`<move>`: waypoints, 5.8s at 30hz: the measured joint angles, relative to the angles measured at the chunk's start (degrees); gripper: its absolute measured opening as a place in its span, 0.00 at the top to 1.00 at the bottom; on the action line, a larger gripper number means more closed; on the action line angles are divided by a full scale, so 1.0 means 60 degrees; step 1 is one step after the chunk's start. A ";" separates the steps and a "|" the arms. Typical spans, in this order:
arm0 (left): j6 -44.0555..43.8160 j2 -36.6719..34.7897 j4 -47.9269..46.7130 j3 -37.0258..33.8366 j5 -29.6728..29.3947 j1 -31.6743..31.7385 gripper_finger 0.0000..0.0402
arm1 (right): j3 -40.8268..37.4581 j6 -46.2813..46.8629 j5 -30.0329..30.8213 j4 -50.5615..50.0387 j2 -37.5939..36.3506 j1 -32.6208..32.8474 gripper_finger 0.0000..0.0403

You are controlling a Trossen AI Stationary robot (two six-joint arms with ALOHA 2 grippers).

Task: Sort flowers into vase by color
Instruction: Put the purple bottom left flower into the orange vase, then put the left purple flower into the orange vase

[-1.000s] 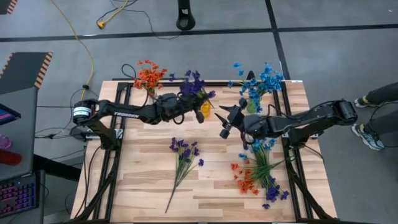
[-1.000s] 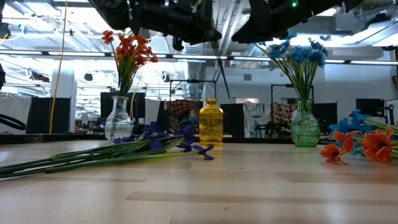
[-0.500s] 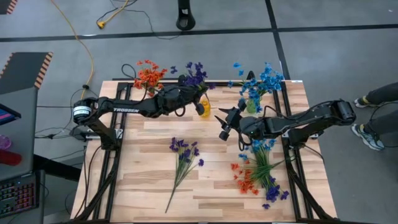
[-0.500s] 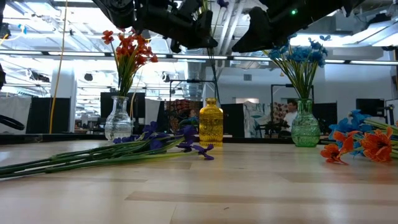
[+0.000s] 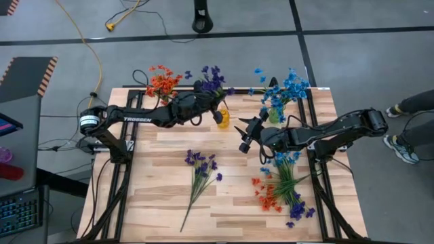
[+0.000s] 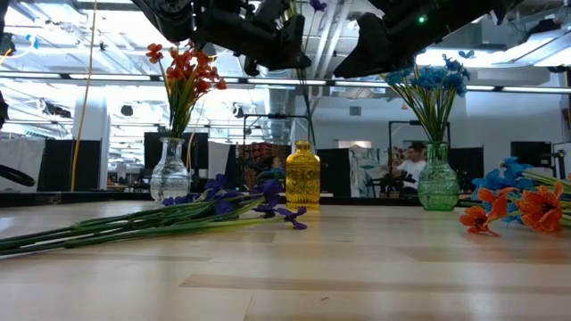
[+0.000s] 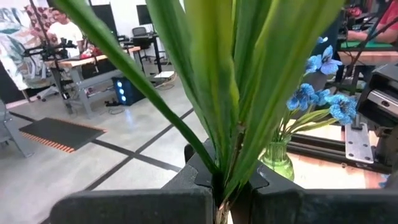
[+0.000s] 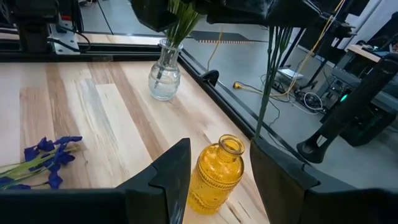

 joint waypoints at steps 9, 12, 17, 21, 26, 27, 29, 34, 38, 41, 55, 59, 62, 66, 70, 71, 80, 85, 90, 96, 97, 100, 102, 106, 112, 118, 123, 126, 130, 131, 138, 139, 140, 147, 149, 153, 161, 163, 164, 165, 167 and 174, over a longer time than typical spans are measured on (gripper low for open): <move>-0.0111 -0.0801 -0.0753 0.0003 0.0005 -0.0015 1.00 | 0.0000 -0.0002 -0.0013 -0.0038 0.0000 0.0000 0.53; -0.0279 -0.0950 -0.1163 0.0004 0.0033 -0.0015 1.00 | 0.0000 -0.0003 -0.0013 -0.0035 0.0000 0.0000 0.53; -0.0591 -0.0926 -0.1639 0.0004 0.0097 -0.0018 1.00 | 0.0000 0.0047 -0.0013 -0.0035 0.0000 0.0000 0.53; -0.0693 -0.0922 -0.1934 0.0004 0.0098 -0.0018 1.00 | 0.0000 0.0222 -0.0013 -0.0037 0.0000 0.0000 0.53; -0.0792 -0.0918 -0.1978 0.0004 0.0098 -0.0018 1.00 | 0.0000 0.0226 -0.0013 -0.0039 0.0000 0.0000 0.53; -0.0804 -0.0918 -0.1982 0.0004 0.0096 -0.0018 1.00 | 0.0000 0.0226 -0.0013 -0.0035 0.0000 0.0000 0.53; -0.0812 -0.0917 -0.1982 0.0004 0.0096 -0.0001 1.00 | 0.0000 0.0226 -0.0013 -0.0039 0.0000 0.0000 0.53; -0.0772 -0.0898 -0.1980 0.0004 0.0020 0.0011 1.00 | 0.0000 0.0229 -0.0013 -0.0039 0.0000 0.0000 0.53; -0.0804 -0.0619 -0.1974 -0.0014 0.0018 0.0058 1.00 | 0.0000 0.0233 -0.0013 -0.0044 0.0000 0.0000 0.53; -0.0903 -0.0313 -0.1802 -0.0002 0.0015 0.0066 1.00 | 0.0000 0.0244 -0.0013 -0.0040 0.0000 0.0000 0.53; -0.0892 0.0357 -0.1650 -0.0007 0.0186 0.0072 0.95 | -0.0004 0.0240 -0.0011 -0.0242 0.0000 0.0000 0.53; -0.0915 0.0350 -0.1719 -0.0007 0.0182 0.0073 0.85 | -0.0004 0.0228 -0.0009 -0.0246 0.0000 0.0000 0.53; -0.0922 0.0347 -0.1929 -0.0007 0.0022 0.0073 0.77 | -0.0004 0.0226 -0.0009 -0.0243 0.0000 0.0000 0.53; -0.0922 0.0062 -0.2177 -0.0007 -0.0018 0.0073 0.68 | -0.0004 0.0226 -0.0009 -0.0245 0.0000 0.0000 0.53; -0.0937 -0.0294 -0.2455 -0.0007 -0.0010 0.0063 0.63 | -0.0004 0.0226 -0.0009 -0.0247 0.0000 0.0000 0.53; -0.0931 -0.0412 -0.2561 -0.0007 -0.0011 0.0050 0.62 | -0.0004 0.0229 -0.0009 -0.0247 0.0000 0.0000 0.53; -0.0637 -0.1810 -0.5169 -0.0007 -0.0002 -0.0009 0.61 | -0.0004 0.0233 -0.0011 -0.0250 0.0000 0.0000 0.53; -0.0965 -0.2614 -0.6787 -0.0007 0.0005 -0.0040 0.61 | -0.0004 0.0231 -0.0011 -0.0265 0.0000 0.0000 0.53; -0.1018 -0.3261 -0.7631 -0.0007 0.0006 -0.0082 0.61 | -0.0004 0.0229 -0.0009 -0.0265 0.0000 0.0000 0.53; -0.1037 -0.3739 -0.8002 -0.0007 0.0616 -0.0080 0.60 | -0.0004 0.0229 -0.0009 -0.0263 0.0000 0.0000 0.53; -0.1037 -0.3768 -0.8116 -0.0007 0.0924 -0.0084 0.60 | -0.0004 0.0229 -0.0009 -0.0261 0.0000 0.0000 0.53; -0.1360 -0.3764 -0.8525 -0.0004 0.2013 -0.0095 0.58 | -0.0004 0.0229 -0.0011 -0.0263 0.0000 0.0000 0.53; -0.1745 -0.3752 -0.8809 -0.0004 0.2631 -0.0152 0.55 | -0.0004 0.0229 -0.0011 -0.0261 0.0002 0.0000 0.53; -0.2470 -0.3710 -0.9416 -0.0004 0.3199 -0.0365 0.52 | -0.0004 0.0229 -0.0013 -0.0261 0.0000 0.0000 0.53; -0.3473 -0.3712 -0.9564 -0.0004 0.3180 -0.0448 0.52 | -0.0004 0.0229 -0.0013 -0.0258 0.0003 0.0000 0.53; -0.4412 -0.3650 -0.9718 -0.0004 0.3191 -0.0444 0.52 | -0.0004 0.0229 -0.0013 -0.0256 0.0000 0.0000 0.53; -0.5268 -0.3657 -1.0729 -0.0004 0.3243 -0.0753 0.51 | -0.0004 0.0229 -0.0013 -0.0254 0.0000 0.0000 0.53; -0.6187 -0.3583 -1.1533 -0.0004 0.3275 -0.1285 0.51 | -0.0004 0.0229 -0.0013 -0.0254 0.0001 0.0000 0.53; -0.7449 -0.3410 -1.2187 0.0002 0.3227 -0.2200 0.51 | -0.0004 0.0229 -0.0013 -0.0254 0.0004 0.0000 0.53; -0.7772 -0.3348 -1.2240 0.0004 0.3192 -0.2415 0.51 | -0.0004 0.0229 -0.0013 -0.0254 0.0000 0.0000 0.53; -0.9340 -0.2479 -1.2138 -0.0007 0.3253 -0.3675 0.51 | -0.0004 0.0229 -0.0013 -0.0221 0.0004 0.0000 0.53; -0.9437 -0.2318 -1.2080 -0.0007 0.3281 -0.3797 0.51 | -0.0004 0.0229 -0.0013 -0.0221 0.0004 0.0000 0.53; -0.9479 -0.2155 -1.2110 -0.0007 0.3360 -0.3891 0.51 | -0.0004 0.0229 -0.0016 -0.0218 0.0004 0.0000 0.53; -0.9495 -0.0899 -1.1461 -0.0007 0.4608 -0.4173 0.51 | -0.0004 0.0229 -0.0036 -0.0229 0.0004 0.0030 0.53; -0.9423 -0.0578 -1.1440 -0.0007 0.4911 -0.4243 0.51 | -0.0004 0.0231 -0.0101 -0.0232 0.0004 0.0033 0.53; -0.9758 0.0057 -1.1399 -0.0007 0.5313 -0.4403 0.51 | -0.0004 0.0248 -0.0270 -0.0239 0.0004 0.0031 0.53; -1.0726 0.1230 -1.0563 -0.0007 0.5238 -0.4726 0.51 | -0.0004 0.0244 -0.0271 -0.0243 0.0004 0.0029 0.53; -1.0860 0.1466 -1.0288 -0.0007 0.5245 -0.4783 0.51 | -0.0004 0.0244 -0.0271 -0.0247 0.0004 0.0029 0.53; -1.0952 0.1564 -1.0134 -0.0007 0.5250 -0.4807 0.51 | -0.0004 0.0244 -0.0271 -0.0247 0.0004 0.0029 0.53; -1.1059 0.1629 -1.0008 -0.0007 0.5262 -0.4816 0.51 | -0.0004 0.0244 -0.0271 -0.0247 0.0004 0.0033 0.53; -1.1262 0.1730 -0.9935 -0.0007 0.5271 -0.4819 0.51 | -0.0004 0.0240 -0.0271 -0.0249 0.0004 0.0030 0.53; -1.1718 0.1752 -0.9697 -0.0007 0.4971 -0.4816 0.51 | -0.0004 0.0237 -0.0271 -0.0250 0.0004 0.0029 0.53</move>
